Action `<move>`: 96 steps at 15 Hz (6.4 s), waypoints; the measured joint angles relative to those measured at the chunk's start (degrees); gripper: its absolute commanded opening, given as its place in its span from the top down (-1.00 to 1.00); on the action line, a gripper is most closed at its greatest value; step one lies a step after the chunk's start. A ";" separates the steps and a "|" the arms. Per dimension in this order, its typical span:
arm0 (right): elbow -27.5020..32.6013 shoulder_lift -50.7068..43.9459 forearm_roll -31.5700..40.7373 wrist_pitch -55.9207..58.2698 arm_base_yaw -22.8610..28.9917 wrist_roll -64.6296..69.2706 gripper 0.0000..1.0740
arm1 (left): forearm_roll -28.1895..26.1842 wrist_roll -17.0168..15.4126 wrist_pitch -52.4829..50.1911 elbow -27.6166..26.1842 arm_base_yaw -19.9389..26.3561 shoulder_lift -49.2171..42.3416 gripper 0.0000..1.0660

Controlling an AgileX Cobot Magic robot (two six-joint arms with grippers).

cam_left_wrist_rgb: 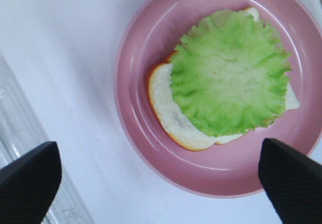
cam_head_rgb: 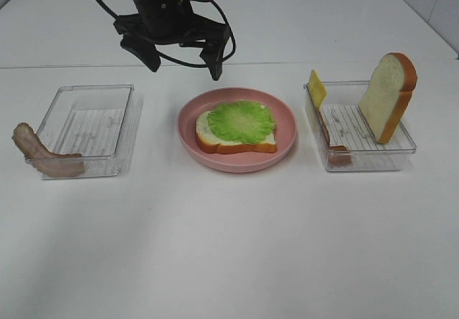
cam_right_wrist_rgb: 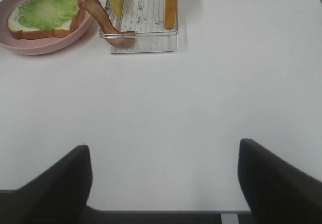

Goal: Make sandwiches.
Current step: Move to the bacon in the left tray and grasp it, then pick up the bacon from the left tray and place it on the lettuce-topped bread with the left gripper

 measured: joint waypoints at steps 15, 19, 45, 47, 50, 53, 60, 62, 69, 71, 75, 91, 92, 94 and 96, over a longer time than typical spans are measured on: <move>0.00 0.00 0.00 0.00 0.00 0.00 -0.45 | 4.98 0.11 1.26 34.09 19.94 -29.51 -0.92; 0.00 0.00 0.00 0.00 0.00 0.00 -0.45 | 5.90 0.52 1.26 34.15 20.00 -22.69 -0.92; 0.00 0.00 0.00 0.00 0.00 0.00 -0.45 | 7.96 -0.17 0.23 36.50 20.00 -11.86 0.29; 0.00 0.00 0.00 0.00 0.00 0.00 -0.45 | 8.82 -0.17 0.46 36.50 20.00 -11.86 0.54; 0.00 0.00 0.00 0.00 0.00 0.00 -0.45 | 8.82 1.43 0.57 36.50 20.00 -11.86 0.95; 0.00 0.00 0.00 0.00 0.00 0.00 -0.45 | 8.82 1.95 0.57 36.50 20.00 -11.86 1.00; 0.00 0.00 0.00 0.00 0.00 0.00 -0.45 | 8.71 2.06 0.57 36.10 18.11 -20.80 1.00; 0.00 0.00 0.00 0.00 0.00 0.00 -0.45 | 5.56 2.29 0.92 30.60 16.84 -22.75 1.00; 0.00 0.00 0.00 0.00 0.00 0.00 -0.45 | -13.75 7.62 1.03 7.10 9.00 -13.01 1.00; 0.00 0.00 0.00 0.00 0.00 0.00 -0.45 | -16.62 8.37 1.03 2.64 6.99 -8.31 1.00; 0.00 0.00 0.00 0.00 0.00 0.00 -0.45 | -25.04 9.34 1.03 -7.51 2.64 4.35 1.00; 0.00 0.00 0.00 0.00 0.00 0.00 -0.45 | -13.06 7.22 1.09 -11.57 -2.29 14.27 1.00; 0.00 0.00 0.00 0.00 0.00 0.00 -0.45 | -12.09 6.70 1.09 -11.57 -2.29 14.27 1.00; 0.00 0.00 0.00 0.00 0.00 0.00 -0.45 | -11.63 6.07 1.09 -11.57 -2.29 14.21 1.00; 0.00 0.00 0.00 0.00 0.00 0.00 -0.45 | -11.46 5.90 1.09 -11.57 -2.29 14.21 1.00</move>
